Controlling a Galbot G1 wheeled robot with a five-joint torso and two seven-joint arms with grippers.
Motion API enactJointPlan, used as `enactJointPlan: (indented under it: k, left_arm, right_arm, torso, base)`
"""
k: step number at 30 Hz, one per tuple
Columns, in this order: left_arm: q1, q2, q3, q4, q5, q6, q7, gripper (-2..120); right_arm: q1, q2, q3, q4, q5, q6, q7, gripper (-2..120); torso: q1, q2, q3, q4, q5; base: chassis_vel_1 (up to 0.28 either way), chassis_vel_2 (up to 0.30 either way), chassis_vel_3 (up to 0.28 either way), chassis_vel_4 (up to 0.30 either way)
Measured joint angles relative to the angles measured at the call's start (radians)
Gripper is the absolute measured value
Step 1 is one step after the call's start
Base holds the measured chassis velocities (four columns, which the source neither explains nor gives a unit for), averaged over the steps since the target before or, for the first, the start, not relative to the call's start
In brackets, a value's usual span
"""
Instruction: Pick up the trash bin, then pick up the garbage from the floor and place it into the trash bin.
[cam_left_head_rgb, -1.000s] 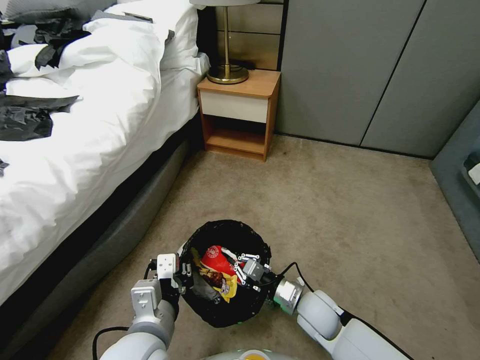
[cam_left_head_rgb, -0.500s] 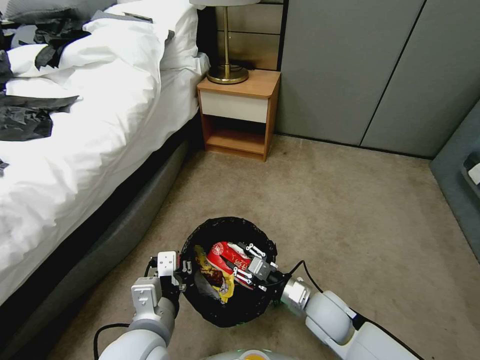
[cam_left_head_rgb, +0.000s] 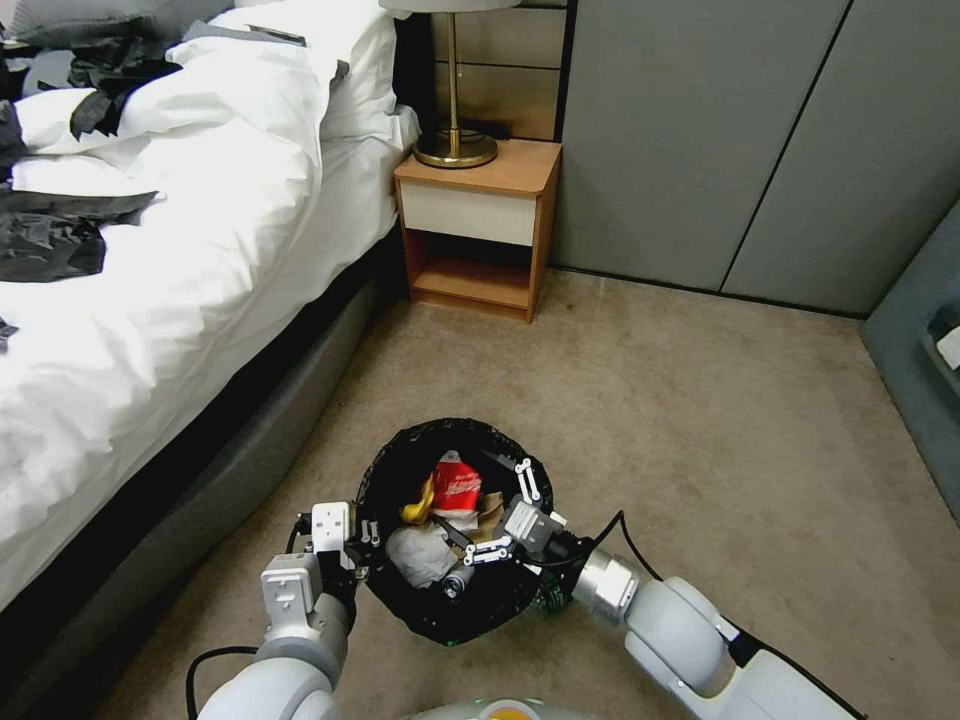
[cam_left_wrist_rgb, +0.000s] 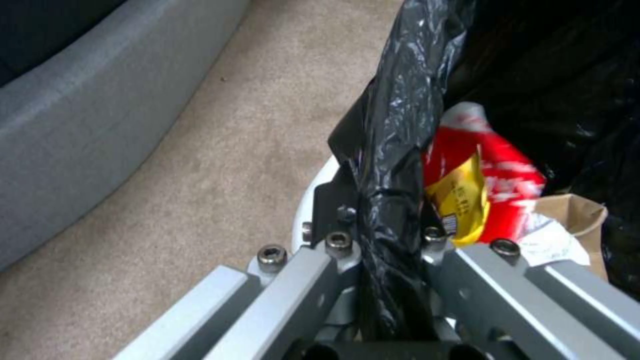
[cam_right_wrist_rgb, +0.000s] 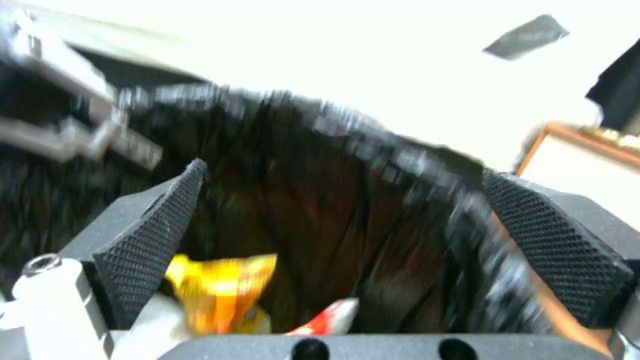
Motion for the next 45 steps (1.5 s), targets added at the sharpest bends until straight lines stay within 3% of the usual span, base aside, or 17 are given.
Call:
enactJointPlan:
  k: [8,16,20,25,29,34,45]
  left_arm:
    - [0.0,-0.003,0.0,0.012,0.006,0.0,0.002,0]
    - [-0.004,-0.003,-0.003,0.027,0.007,-0.002,0.003,0]
    - [-0.005,0.0,-0.013,0.03,0.005,-0.003,0.003,0]
    - [-0.008,0.01,-0.031,0.027,-0.008,-0.003,0.003,0]
    - [-0.008,0.014,-0.039,0.022,-0.012,-0.004,0.004,0]
    - [-0.006,0.017,-0.053,0.012,-0.02,-0.008,0.005,0]
    - [-0.008,0.021,-0.064,-0.001,-0.03,-0.008,0.005,0]
  right_arm:
    - [-0.03,0.005,0.057,0.108,-0.002,0.009,-0.01,100]
    - [-0.125,0.035,0.196,0.249,0.0,0.037,-0.011,100]
    - [-0.21,0.087,0.296,0.306,-0.016,0.067,0.05,100]
    - [-0.347,0.154,0.417,0.35,-0.063,0.078,0.205,100]
    - [-0.391,0.183,0.484,0.335,-0.078,0.082,0.236,100]
    - [-0.431,0.217,0.557,0.229,-0.081,0.117,0.256,100]
    - [-0.531,0.239,0.543,0.113,-0.013,0.131,0.249,100]
  torso:
    - [0.0,0.0,0.0,0.0,0.0]
    - [0.0,0.0,0.0,0.0004,0.0002]
    - [0.0,0.0,0.0,0.0,0.0002]
    - [0.0,0.0,0.0,-0.0002,0.0]
    - [0.0,0.0,0.0,0.0,-0.0003]
    - [0.0,0.0,0.0,0.0001,0.0001]
    - [0.0,0.0,0.0,0.0,0.0]
  base:
    - [0.0,0.0,0.0,0.0]
    - [0.0,0.0,0.0,0.0]
    - [0.0,0.0,0.0,0.0]
    - [0.0,0.0,0.0,0.0]
    - [0.0,0.0,0.0,0.0]
    - [0.0,0.0,0.0,0.0]
    - [0.0,0.0,0.0,0.0]
